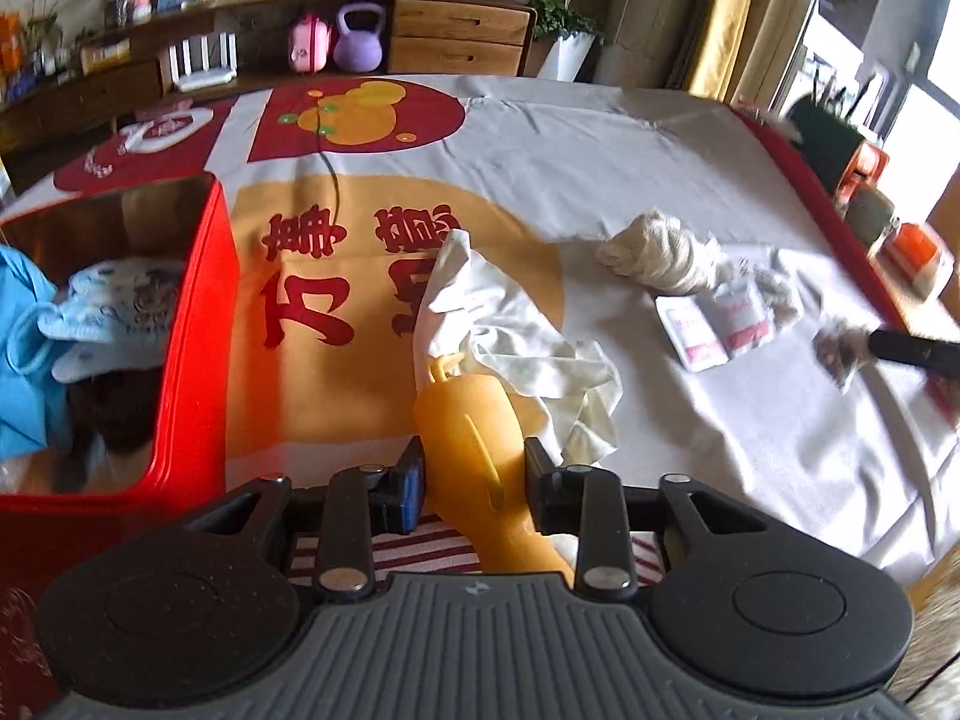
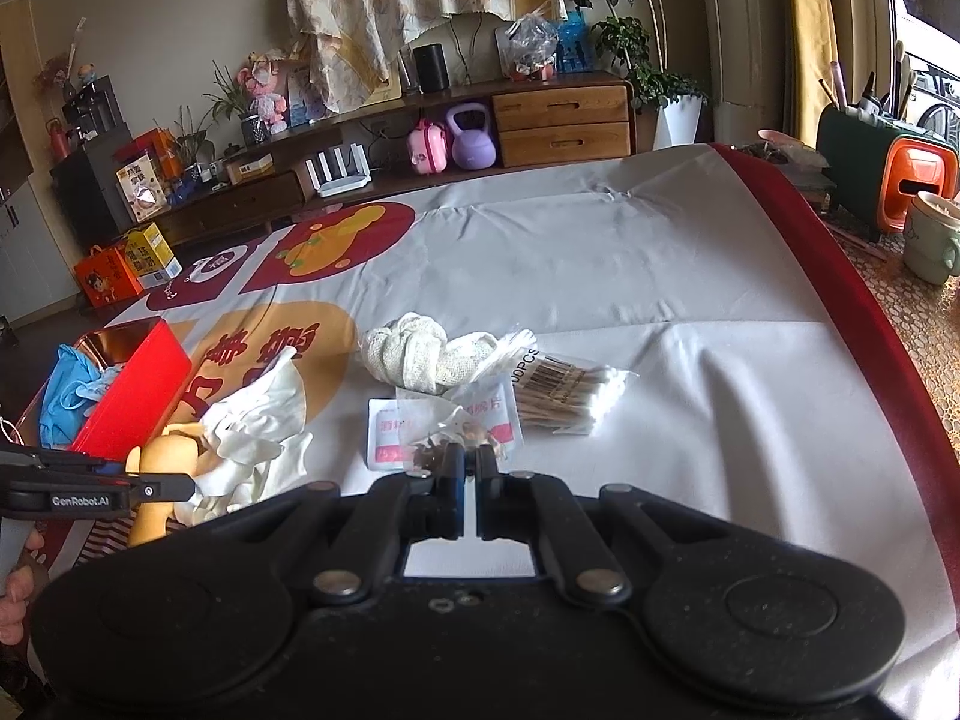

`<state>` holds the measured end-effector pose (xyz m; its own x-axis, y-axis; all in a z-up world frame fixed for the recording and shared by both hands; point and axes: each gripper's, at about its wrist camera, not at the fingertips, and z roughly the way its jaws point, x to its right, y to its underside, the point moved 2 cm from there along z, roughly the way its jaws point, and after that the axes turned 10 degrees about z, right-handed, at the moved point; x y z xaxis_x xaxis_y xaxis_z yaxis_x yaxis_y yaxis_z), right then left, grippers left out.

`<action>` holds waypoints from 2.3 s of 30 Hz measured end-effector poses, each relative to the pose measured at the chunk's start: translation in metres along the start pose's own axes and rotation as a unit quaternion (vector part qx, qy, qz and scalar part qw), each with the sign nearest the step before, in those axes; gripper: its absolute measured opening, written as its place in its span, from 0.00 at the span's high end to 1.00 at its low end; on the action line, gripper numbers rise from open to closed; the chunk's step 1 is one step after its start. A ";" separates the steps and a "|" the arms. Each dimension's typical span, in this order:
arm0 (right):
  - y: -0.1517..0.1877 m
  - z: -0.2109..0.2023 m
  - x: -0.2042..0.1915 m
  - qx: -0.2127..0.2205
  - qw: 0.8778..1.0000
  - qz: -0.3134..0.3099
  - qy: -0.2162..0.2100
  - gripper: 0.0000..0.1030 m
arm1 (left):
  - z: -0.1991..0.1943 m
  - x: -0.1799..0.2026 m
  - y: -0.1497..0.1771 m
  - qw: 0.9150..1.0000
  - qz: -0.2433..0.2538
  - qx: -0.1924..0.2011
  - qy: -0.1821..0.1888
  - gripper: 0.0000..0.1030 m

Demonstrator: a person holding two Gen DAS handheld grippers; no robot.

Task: Organize soft objects
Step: 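Lift and carry the duck with the left tool while the right tool carries the bag toward the tin, then lower the duck into the tin with the left tool while the right tool releases the bag inside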

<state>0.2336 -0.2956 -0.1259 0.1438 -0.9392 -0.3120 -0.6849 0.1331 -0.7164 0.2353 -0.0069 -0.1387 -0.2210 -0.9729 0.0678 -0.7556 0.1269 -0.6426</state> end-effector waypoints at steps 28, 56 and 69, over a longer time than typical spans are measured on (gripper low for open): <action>0.001 -0.008 -0.026 -0.004 1.000 -0.011 -0.024 0.97 | -0.022 -0.003 0.000 0.999 0.008 0.025 -0.018 0.77; -0.014 -0.028 -0.177 0.009 0.984 -0.112 -0.138 0.97 | -0.119 -0.073 -0.012 0.995 -0.019 0.079 -0.058 0.77; -0.015 0.003 -0.238 -0.012 0.976 -0.146 -0.164 0.97 | -0.138 -0.131 -0.032 0.991 -0.018 0.082 -0.102 0.77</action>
<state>0.2116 -0.0734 -0.0426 0.5528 -0.7841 -0.2821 -0.5962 -0.1357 -0.7913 0.2031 0.1432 -0.0215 -0.0533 -0.9972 -0.0521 -0.6463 0.0743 -0.7594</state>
